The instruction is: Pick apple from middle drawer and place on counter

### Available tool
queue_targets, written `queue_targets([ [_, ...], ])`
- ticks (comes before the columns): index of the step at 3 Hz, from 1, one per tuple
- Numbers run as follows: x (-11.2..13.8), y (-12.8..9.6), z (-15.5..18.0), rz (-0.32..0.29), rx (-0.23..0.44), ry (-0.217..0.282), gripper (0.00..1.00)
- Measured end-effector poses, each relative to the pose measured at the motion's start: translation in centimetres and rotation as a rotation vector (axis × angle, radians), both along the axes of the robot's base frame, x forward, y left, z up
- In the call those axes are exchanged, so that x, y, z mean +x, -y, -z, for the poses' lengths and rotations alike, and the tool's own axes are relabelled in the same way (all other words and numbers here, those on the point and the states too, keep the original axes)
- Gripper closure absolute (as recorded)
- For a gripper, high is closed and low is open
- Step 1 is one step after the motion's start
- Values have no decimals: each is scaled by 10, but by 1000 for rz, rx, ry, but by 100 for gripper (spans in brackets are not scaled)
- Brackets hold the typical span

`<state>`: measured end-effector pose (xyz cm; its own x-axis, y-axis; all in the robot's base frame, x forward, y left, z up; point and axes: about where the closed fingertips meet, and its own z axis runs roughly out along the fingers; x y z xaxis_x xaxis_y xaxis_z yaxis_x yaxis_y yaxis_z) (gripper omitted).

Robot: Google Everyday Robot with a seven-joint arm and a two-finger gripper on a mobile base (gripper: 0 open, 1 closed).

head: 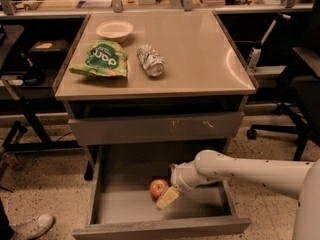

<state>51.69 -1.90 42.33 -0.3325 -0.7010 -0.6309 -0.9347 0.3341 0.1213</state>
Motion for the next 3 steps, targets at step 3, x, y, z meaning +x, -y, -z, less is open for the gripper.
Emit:
queue_targets([
  [3,7,-20,13,-10,37,66,0],
])
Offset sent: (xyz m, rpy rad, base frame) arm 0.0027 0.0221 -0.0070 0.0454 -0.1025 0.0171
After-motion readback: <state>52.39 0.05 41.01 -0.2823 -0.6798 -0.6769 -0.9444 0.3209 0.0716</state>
